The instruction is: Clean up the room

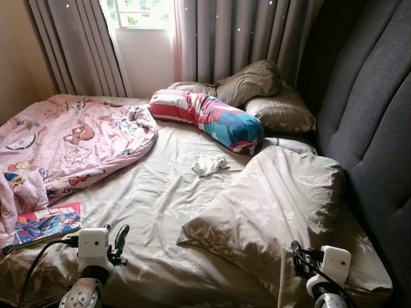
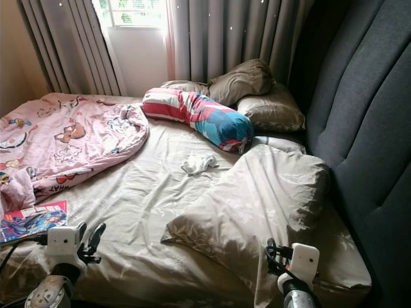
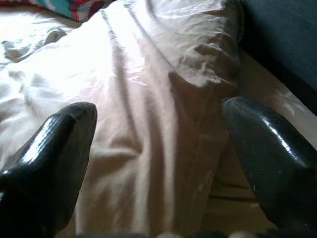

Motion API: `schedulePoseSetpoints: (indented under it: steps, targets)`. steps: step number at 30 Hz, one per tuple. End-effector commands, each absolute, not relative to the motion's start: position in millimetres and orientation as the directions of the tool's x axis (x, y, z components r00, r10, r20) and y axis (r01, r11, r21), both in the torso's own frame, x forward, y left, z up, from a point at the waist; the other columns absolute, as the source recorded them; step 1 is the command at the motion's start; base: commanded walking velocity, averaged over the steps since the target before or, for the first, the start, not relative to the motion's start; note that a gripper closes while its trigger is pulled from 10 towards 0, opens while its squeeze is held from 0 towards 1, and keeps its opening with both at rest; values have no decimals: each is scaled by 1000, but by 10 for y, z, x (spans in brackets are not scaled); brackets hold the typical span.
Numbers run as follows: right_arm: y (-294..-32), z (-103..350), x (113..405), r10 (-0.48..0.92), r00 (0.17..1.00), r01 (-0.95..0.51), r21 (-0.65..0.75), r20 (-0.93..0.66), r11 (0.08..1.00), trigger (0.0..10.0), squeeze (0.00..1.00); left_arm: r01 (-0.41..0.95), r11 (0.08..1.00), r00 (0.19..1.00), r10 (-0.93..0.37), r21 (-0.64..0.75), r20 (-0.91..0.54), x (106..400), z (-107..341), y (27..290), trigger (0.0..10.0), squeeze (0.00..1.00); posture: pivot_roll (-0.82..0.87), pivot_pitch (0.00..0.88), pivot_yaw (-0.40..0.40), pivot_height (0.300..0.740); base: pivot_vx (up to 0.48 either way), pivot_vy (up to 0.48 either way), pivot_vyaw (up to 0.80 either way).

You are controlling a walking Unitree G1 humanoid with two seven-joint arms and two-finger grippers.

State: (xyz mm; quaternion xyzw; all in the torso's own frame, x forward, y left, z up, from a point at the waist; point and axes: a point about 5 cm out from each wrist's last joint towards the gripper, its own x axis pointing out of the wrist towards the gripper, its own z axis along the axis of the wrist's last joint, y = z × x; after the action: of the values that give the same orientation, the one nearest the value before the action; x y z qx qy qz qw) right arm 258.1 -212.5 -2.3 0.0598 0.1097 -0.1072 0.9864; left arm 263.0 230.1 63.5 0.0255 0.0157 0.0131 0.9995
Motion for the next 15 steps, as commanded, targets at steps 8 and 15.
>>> schedulePoseSetpoints:
  steps: [8,15]
  targets:
    - [-2071,5,2654,-194,953,222,104,-234,969,10000,0,-12,997,999,14,75,-30,2662,681,2295,10000,0,16,0,-13,631,322,0,0]
    - [-2057,-2,2661,-190,952,219,103,-240,970,10000,0,-6,997,1000,7,71,-20,2681,700,2269,10000,0,26,0,-23,631,327,0,0]
